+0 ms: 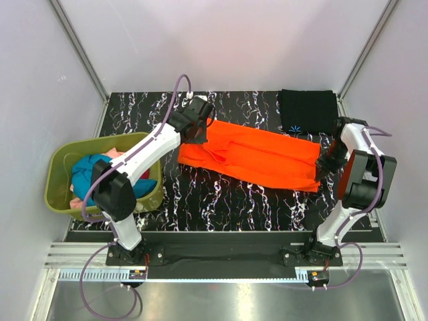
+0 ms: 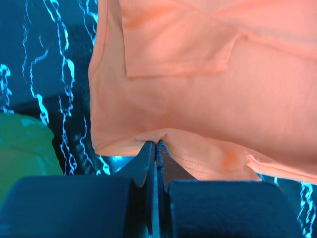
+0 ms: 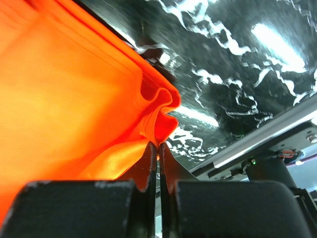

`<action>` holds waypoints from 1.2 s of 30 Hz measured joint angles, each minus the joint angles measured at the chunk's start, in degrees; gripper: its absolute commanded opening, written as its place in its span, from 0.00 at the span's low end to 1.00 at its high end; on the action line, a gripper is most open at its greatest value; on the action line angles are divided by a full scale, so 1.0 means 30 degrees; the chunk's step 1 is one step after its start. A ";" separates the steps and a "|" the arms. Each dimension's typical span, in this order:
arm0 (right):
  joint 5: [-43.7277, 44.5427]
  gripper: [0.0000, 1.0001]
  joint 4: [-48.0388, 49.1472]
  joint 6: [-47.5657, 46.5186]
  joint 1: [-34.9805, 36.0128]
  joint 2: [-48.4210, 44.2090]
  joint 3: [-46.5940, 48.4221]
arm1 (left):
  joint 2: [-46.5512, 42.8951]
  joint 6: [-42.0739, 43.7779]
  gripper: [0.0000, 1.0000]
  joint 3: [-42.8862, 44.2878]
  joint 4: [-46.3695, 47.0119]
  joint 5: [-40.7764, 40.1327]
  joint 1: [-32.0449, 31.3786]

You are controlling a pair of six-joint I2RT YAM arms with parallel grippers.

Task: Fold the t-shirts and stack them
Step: Fold the tshirt

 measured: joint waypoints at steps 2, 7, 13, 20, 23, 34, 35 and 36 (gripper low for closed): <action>-0.0080 0.00 -0.0080 -0.0270 0.0000 0.0619 0.0743 | 0.0364 0.0015 0.00 0.0546 -0.0007 0.0000 0.0175; -0.0255 0.00 -0.0299 -0.0896 0.0000 0.1953 0.2149 | 0.1421 0.0131 0.00 0.2120 -0.0051 0.0000 0.0597; -0.0306 0.00 -0.0546 -0.1341 0.0000 0.3191 0.3672 | 0.2834 0.0291 0.00 0.3767 0.0044 0.0029 0.1166; -0.0386 0.00 -0.0801 -0.1552 -0.0036 0.4677 0.5807 | 0.4539 0.0495 0.00 0.5610 0.0146 0.0189 0.1792; -0.0466 0.00 -0.0772 -0.1610 -0.0073 0.5566 0.6630 | 0.5115 0.0678 0.00 0.6084 0.0357 0.0401 0.1880; -0.0845 0.01 -0.0780 -0.1851 -0.0539 0.7672 0.8029 | 0.6564 0.0801 0.00 0.6739 0.1071 0.1545 0.1880; -0.0852 0.01 -0.0794 -0.1880 -0.0590 0.7832 0.8276 | 0.6717 0.0801 0.00 0.6929 0.1086 0.1588 0.1872; -0.0867 0.02 -0.0772 -0.1887 -0.0634 0.7963 0.8451 | 0.6849 0.0801 0.00 0.7045 0.1137 0.1610 0.1880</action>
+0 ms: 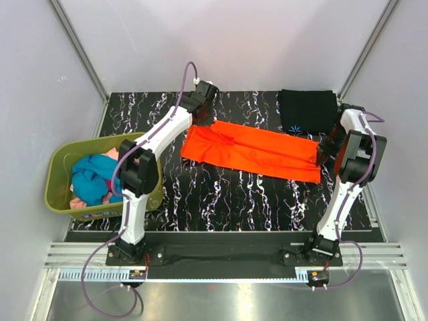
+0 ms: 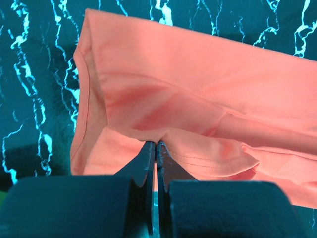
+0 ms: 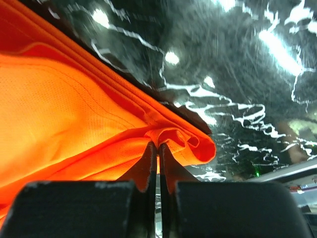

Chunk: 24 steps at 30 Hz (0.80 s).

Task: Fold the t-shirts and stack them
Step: Fold the tshirt

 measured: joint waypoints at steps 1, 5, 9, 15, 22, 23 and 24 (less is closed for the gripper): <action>-0.0044 0.02 0.0000 -0.0007 -0.0036 0.0124 0.0211 | 0.0131 0.0000 0.00 0.0131 0.0036 0.0029 0.0000; -0.0270 0.08 -0.0080 -0.0007 -0.0117 0.0678 0.1027 | 0.0546 -0.0015 0.00 0.0503 0.0073 0.0036 0.0007; -0.0670 0.22 -0.0131 0.0007 -0.0189 0.1231 0.1945 | 0.0998 -0.0080 0.18 0.0940 0.0058 -0.0204 0.0102; -0.0787 0.39 -0.0641 -0.0466 -0.0408 0.1406 0.3956 | 0.1778 -0.0299 0.80 0.2047 -0.0743 -0.1107 0.0525; 0.0481 0.49 -0.0291 -0.1887 -0.0357 -0.0627 0.2820 | -0.0612 -0.0379 0.70 -0.0146 -0.1705 -0.1821 0.0758; 0.0517 0.49 0.0015 -0.2033 -0.0240 -0.1348 0.2011 | -0.1610 -0.0335 0.68 -0.1260 -0.1734 -0.1800 0.0758; 0.0532 0.49 0.0153 -0.2164 -0.0029 -0.2157 0.1166 | -0.2572 -0.0321 0.65 -0.2222 -0.1872 -0.1727 0.0758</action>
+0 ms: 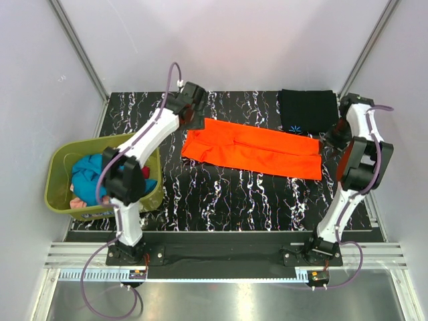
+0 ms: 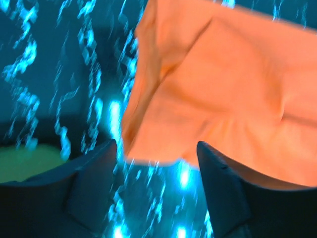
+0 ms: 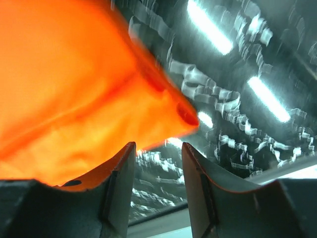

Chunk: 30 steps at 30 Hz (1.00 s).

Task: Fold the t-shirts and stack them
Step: Fold the tshirt

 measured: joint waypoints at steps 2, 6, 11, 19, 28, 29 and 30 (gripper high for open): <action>-0.0058 0.49 0.0481 -0.0211 0.0809 -0.1588 -0.1807 | -0.1596 0.0000 0.64 -0.1479 -0.0124 0.0284 0.0000; -0.0816 0.48 0.1399 -0.0495 0.2878 -0.2958 -0.4335 | -0.3089 0.0022 0.66 -0.2987 -0.0415 0.1224 0.0000; -0.1843 0.41 0.2827 -0.0685 0.3781 -0.2936 -0.6550 | -0.1763 0.0277 0.38 -0.3133 -0.0342 0.2062 0.0029; -0.2113 0.16 0.4116 -0.0889 0.3424 -0.2645 -0.7373 | 0.0605 0.0364 0.13 -0.3133 -0.0153 0.2550 0.0576; -0.2091 0.12 0.4393 -0.0969 0.3424 -0.1661 -0.7140 | 0.1821 0.0284 0.06 -0.3118 0.0554 0.2412 0.1129; -0.2069 0.12 0.4335 -0.0984 0.3424 -0.1552 -0.7023 | 0.2040 0.0277 0.06 -0.3096 0.0605 0.2419 0.1173; -0.2004 0.12 0.4306 -0.0991 0.3424 -0.1443 -0.6878 | 0.2266 0.0226 0.06 -0.3096 0.0663 0.2426 0.1209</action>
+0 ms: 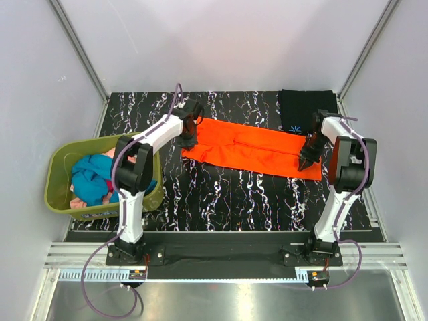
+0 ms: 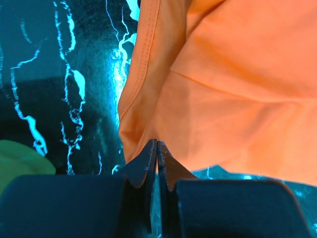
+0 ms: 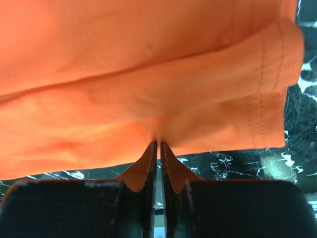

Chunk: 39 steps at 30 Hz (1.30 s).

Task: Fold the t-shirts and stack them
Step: Fold the tshirt

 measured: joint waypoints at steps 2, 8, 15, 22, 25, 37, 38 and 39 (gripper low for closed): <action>0.0109 0.12 -0.0073 -0.0022 0.0000 0.0211 0.0313 | 0.0379 -0.0080 0.06 0.0000 0.0044 0.0029 0.0073; 0.0947 0.12 -0.0189 -0.0051 -0.0291 0.0976 0.1049 | 0.1581 -0.0444 0.02 0.0007 -0.0015 -0.0525 0.0277; 0.1180 0.13 -0.0342 -0.0073 -0.1144 0.1435 0.0619 | 0.2193 -0.0612 0.00 0.0758 -0.0379 -0.1209 0.0510; 0.0743 0.14 -0.0459 -0.0066 -0.1639 0.0969 -0.0299 | 0.2084 -0.0619 0.05 0.0721 -0.0364 -0.1297 0.0532; 0.0539 0.18 -0.0459 -0.0044 -0.1676 0.0597 -0.0838 | 0.1647 -0.0561 0.19 0.0270 -0.0481 -0.1290 0.0408; 0.0517 0.45 -0.0277 0.0933 -0.2448 -0.1457 0.0809 | -0.1443 -0.1166 0.51 0.0539 0.0386 0.0474 -0.1698; 0.0503 0.44 -0.0240 0.1035 -0.2594 -0.1304 0.1224 | -0.1297 -0.1275 0.48 0.0765 0.0561 0.0794 -0.1785; 0.0503 0.40 -0.0146 0.1086 -0.2710 -0.1115 0.1508 | -0.1035 -0.1406 0.44 0.1151 0.0685 0.1231 -0.1851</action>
